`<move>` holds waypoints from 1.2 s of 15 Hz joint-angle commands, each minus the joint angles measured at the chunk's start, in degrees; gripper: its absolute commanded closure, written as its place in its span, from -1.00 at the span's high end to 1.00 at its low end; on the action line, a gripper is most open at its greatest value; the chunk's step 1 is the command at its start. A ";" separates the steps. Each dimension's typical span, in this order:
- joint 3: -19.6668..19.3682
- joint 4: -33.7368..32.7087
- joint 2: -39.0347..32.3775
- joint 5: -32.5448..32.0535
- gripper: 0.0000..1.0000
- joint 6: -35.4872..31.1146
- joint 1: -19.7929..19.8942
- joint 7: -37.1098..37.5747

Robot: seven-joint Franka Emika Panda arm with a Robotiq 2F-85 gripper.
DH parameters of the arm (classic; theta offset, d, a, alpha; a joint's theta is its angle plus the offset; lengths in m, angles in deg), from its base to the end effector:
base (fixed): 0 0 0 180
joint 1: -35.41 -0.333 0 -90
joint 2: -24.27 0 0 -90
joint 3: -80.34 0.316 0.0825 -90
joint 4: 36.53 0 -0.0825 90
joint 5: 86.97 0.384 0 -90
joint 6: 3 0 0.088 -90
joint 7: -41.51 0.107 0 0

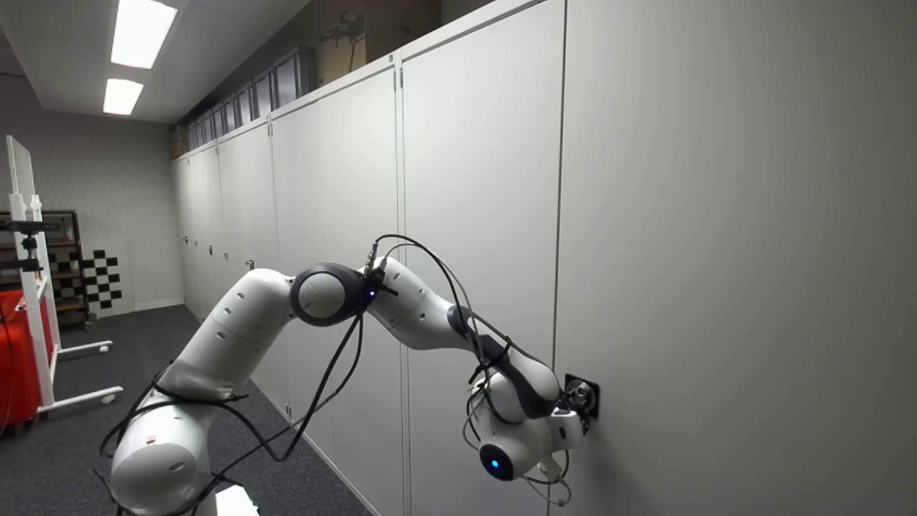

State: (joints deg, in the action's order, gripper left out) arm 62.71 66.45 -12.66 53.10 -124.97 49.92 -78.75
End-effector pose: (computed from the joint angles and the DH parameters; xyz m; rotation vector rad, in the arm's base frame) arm 0.6000 -0.3184 0.2288 -2.0307 0.3894 -1.8689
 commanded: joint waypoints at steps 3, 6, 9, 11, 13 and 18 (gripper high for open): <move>0.72 -0.20 1.95 -1.97 -0.84 -0.72 -0.47 6.07; 0.71 -0.25 2.01 -2.11 -0.84 -0.72 -0.50 8.09; 0.72 -0.18 2.19 -2.42 -0.84 -0.68 -0.51 10.35; 0.71 -0.11 2.30 -2.61 -0.84 -0.60 -0.53 11.71; 0.72 0.01 2.49 -2.89 -0.84 -0.50 -0.50 13.37; 0.65 0.24 2.80 -3.70 -0.84 -0.25 -0.50 16.69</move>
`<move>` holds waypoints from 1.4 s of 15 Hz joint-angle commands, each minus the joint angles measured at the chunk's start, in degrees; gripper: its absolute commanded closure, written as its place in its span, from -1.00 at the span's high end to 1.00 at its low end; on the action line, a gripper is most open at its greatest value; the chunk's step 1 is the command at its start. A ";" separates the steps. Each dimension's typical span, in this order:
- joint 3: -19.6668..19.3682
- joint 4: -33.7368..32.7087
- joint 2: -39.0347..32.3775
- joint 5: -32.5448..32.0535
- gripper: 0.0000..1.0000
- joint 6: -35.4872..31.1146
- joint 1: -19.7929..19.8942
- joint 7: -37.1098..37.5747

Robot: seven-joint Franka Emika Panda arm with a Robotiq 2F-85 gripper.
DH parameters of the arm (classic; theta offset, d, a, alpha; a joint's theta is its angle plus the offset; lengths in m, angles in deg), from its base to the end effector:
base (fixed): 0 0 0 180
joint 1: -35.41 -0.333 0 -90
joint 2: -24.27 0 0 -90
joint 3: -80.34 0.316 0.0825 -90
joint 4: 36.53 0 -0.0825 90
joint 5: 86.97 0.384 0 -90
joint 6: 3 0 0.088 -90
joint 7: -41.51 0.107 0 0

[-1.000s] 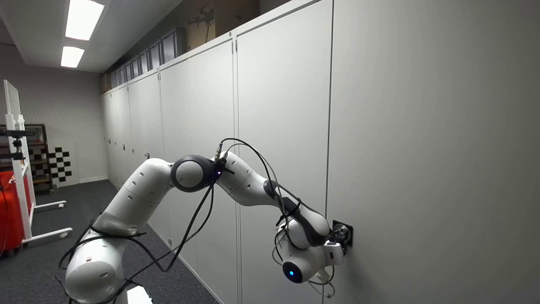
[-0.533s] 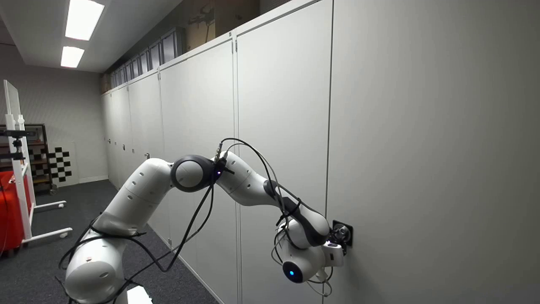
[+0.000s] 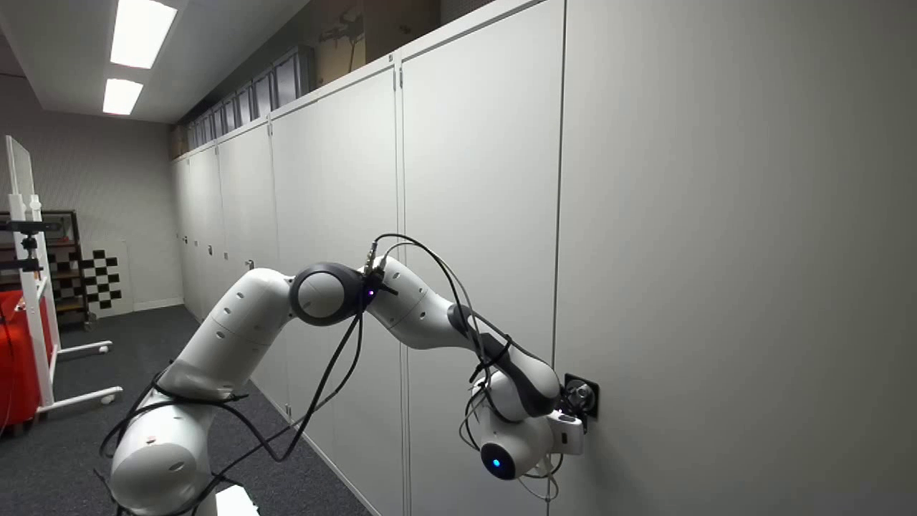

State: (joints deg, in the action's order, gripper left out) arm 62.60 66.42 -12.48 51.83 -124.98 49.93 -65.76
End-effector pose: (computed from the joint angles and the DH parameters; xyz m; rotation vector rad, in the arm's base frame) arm 0.5998 -0.3189 0.2307 -1.9134 0.5698 -1.7248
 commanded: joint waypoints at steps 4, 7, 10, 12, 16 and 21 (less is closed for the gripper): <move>0.80 0.40 2.91 -3.50 -0.84 -0.02 -0.39 7.06; 0.83 0.49 3.16 -4.34 -0.84 0.18 -0.27 10.08; 0.82 0.42 3.28 -5.19 -0.84 0.38 -0.12 12.77; 0.82 0.30 3.34 -5.76 -0.84 0.49 0.00 14.54; 0.85 0.13 3.47 -6.54 -0.84 0.61 0.13 17.77; 0.89 0.05 3.47 -6.54 -0.84 0.63 0.09 19.92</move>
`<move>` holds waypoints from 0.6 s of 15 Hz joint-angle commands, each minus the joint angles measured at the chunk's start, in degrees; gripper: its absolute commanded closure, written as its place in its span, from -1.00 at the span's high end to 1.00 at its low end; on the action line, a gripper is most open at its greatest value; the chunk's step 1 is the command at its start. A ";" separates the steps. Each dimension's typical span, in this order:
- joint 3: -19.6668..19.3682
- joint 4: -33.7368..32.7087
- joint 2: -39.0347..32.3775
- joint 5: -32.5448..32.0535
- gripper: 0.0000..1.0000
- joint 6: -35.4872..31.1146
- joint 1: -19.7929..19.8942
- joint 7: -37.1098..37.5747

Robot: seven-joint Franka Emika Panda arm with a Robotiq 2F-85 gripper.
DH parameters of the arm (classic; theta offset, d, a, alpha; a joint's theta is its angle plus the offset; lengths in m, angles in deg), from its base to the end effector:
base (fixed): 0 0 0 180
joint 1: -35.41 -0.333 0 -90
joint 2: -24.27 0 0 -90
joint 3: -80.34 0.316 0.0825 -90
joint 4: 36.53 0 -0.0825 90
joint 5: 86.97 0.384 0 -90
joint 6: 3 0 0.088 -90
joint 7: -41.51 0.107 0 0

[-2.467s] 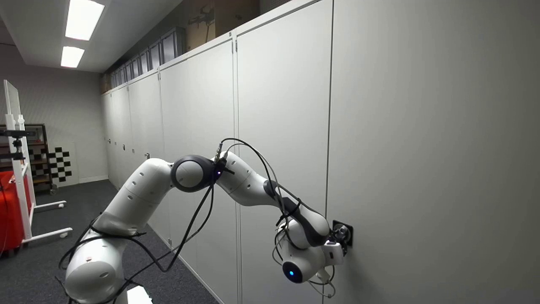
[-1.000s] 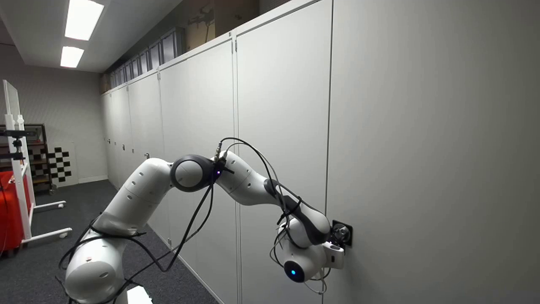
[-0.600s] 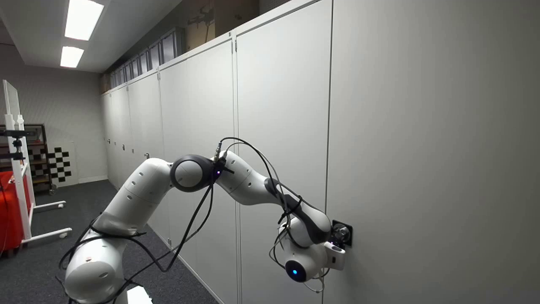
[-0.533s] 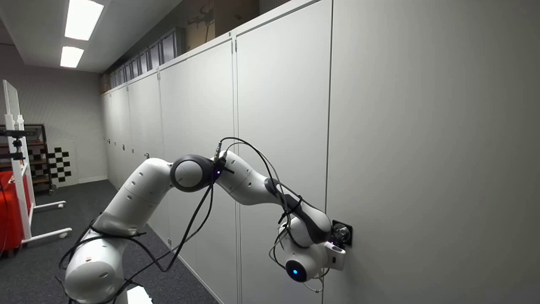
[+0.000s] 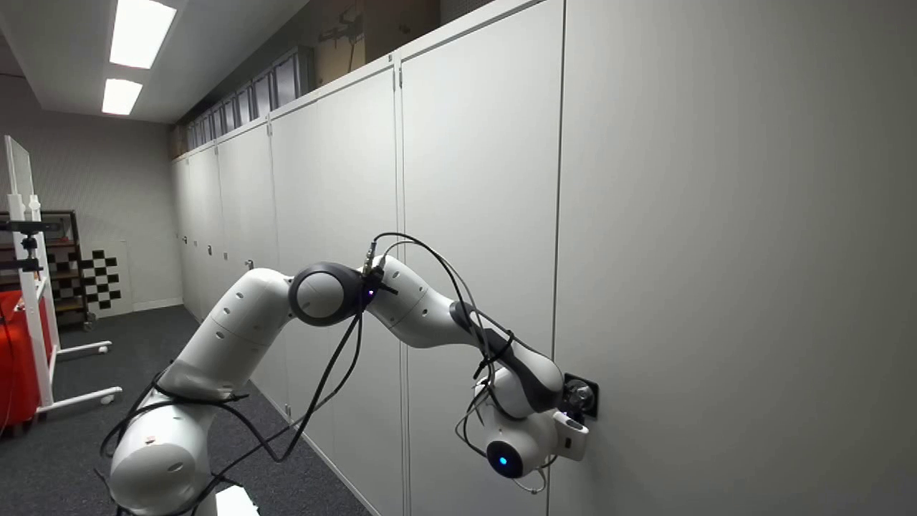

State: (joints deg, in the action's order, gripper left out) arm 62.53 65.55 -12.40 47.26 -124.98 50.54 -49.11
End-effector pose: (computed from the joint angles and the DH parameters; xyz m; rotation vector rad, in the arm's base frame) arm 0.6003 -0.3244 0.2361 -1.7935 0.7341 -1.5211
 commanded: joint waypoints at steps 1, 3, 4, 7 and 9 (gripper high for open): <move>0.99 1.01 3.43 -1.80 -0.84 0.63 -0.55 3.47; 1.06 1.13 3.45 -1.43 -0.84 0.64 -0.61 3.54; 1.13 1.31 3.52 -1.11 -0.84 0.65 -0.65 3.52; 1.32 1.61 3.62 -0.58 -0.84 0.87 -0.63 3.89; 1.39 1.73 3.66 -0.25 -0.84 1.05 -0.59 4.23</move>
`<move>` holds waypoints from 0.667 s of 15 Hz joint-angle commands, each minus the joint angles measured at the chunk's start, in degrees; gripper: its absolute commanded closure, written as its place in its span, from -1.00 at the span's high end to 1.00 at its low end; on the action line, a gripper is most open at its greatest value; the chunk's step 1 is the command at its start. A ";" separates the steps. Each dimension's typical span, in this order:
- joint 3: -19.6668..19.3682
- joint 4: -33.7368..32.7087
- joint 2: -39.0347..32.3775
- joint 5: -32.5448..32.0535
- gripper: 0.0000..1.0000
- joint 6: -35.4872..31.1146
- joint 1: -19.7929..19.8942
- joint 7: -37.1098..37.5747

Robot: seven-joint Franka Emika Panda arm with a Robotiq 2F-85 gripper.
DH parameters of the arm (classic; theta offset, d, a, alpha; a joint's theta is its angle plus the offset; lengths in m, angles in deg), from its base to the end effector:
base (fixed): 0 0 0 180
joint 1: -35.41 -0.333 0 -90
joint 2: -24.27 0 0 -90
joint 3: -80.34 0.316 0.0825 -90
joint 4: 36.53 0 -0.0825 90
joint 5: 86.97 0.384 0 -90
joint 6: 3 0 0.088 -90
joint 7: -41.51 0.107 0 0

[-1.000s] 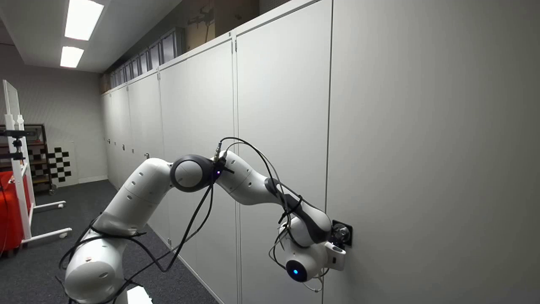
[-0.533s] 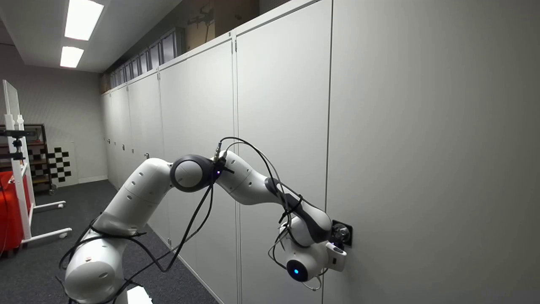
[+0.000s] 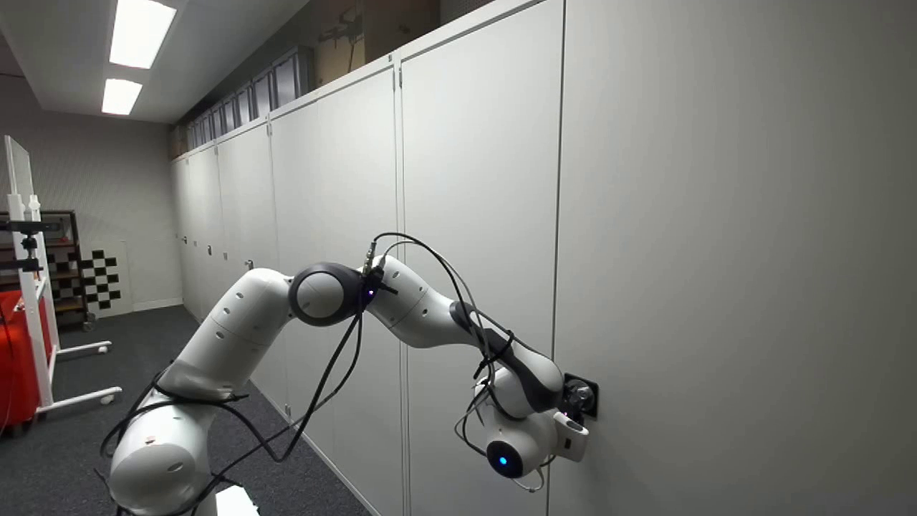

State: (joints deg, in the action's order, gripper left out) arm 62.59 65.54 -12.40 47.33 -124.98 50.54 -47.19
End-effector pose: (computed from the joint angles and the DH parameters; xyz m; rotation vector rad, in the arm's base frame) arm 0.6006 -0.3239 0.2362 -1.7710 0.7607 -1.4992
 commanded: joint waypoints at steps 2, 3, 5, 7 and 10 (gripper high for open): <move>1.42 1.86 3.73 0.01 -0.84 1.27 -0.50 2.76; 1.46 1.92 3.77 0.18 -0.84 1.36 -0.46 3.00; 1.49 2.03 3.84 0.39 -0.84 1.52 -0.43 3.48; 1.57 2.19 3.95 0.68 -0.84 1.68 -0.39 4.16; 1.71 2.50 4.07 1.22 -0.84 1.92 -0.43 4.95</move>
State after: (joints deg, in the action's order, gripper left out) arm 62.72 65.62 -12.40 47.88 -124.94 50.54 -44.31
